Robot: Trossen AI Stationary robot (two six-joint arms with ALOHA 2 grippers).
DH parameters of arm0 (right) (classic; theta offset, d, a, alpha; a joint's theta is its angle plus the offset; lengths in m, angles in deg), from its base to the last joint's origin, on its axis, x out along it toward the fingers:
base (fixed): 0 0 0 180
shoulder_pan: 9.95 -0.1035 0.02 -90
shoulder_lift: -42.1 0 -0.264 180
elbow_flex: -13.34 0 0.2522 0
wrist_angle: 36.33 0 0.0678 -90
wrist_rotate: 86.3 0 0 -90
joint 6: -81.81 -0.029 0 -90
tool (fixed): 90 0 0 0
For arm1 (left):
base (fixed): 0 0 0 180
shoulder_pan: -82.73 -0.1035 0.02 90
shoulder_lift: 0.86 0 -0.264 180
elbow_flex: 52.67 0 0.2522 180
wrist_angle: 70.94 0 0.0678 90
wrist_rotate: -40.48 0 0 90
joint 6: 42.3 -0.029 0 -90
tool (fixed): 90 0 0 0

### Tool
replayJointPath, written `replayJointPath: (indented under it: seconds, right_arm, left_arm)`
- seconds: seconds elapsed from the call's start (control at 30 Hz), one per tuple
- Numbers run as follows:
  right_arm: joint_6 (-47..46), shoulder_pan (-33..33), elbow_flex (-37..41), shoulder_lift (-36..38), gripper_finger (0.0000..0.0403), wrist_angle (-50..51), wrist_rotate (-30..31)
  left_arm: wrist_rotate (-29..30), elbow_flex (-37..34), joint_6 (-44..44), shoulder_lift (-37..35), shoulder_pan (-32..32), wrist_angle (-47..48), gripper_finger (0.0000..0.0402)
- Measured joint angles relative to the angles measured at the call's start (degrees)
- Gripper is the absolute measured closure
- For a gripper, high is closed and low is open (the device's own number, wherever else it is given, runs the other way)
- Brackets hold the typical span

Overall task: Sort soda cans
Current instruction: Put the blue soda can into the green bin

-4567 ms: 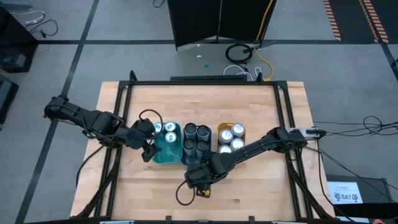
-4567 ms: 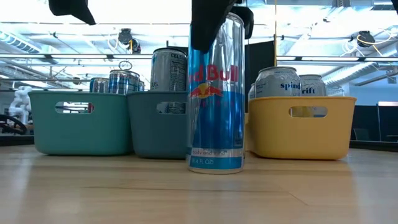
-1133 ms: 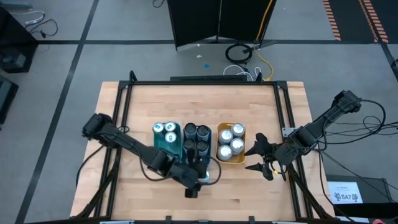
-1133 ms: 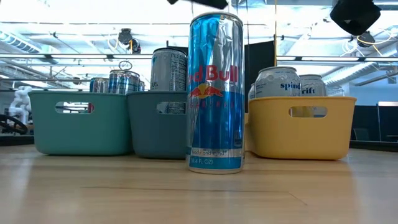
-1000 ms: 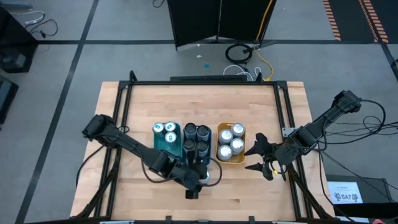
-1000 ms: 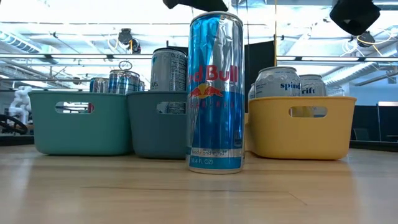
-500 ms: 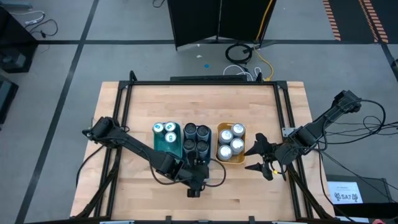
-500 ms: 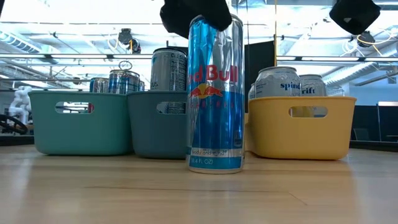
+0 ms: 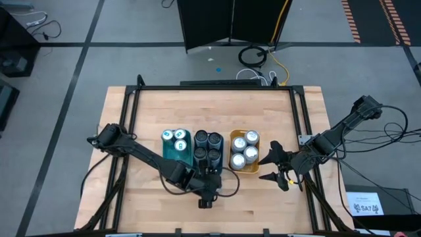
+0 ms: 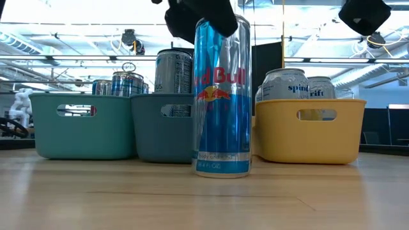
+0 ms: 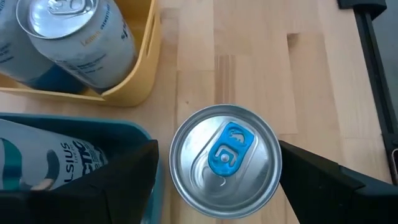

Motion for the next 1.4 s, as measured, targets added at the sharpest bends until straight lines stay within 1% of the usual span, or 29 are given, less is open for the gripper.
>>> replayJointPath:
  seconds: [0.17,0.47,0.63,0.77,0.9,1.03,1.17,1.27,1.4]
  right_arm:
    - [0.0,0.0,0.0,0.0,0.0133,0.0,0.0]
    - [0.0,0.0,0.0,0.0,0.0133,0.0,-0.1]
    - [0.0,0.0,0.0,0.0,0.0133,0.0,-0.1]
    - [0.1,0.0,0.0,0.0,0.0133,0.0,-0.1]
    - [0.5,0.0,0.0,0.0,0.0133,0.1,-0.1]
    - [0.6,0.0,0.0,0.0,0.0133,0.2,-0.1]
    - [0.7,0.0,0.0,0.0,0.0133,0.2,0.2]
    - [0.9,0.0,0.0,0.0,0.0133,0.4,0.2]
    - [2.4,0.0,0.0,0.0,0.0133,0.4,0.3]
  left_arm:
    - [-0.8,-0.1,2.3,0.6,-0.1,0.5,0.0083]
    - [-0.8,-0.1,2.8,0.6,-0.1,0.3,0.0144]
    - [-1.1,1.1,2.7,0.6,-0.1,0.7,0.0150]
    - [-1.0,5.0,1.8,0.6,-0.3,2.3,0.0149]
    - [-0.5,10.9,-0.4,0.6,-0.7,9.4,0.0149]
    - [2.2,17.3,-0.3,0.5,-1.2,17.3,0.0149]
    - [5.0,22.2,0.8,0.5,-2.1,23.7,0.0149]
    - [5.9,24.5,1.1,-0.1,-2.5,26.4,0.0149]
    - [5.8,25.0,1.1,-2.3,-2.3,26.0,0.0149]
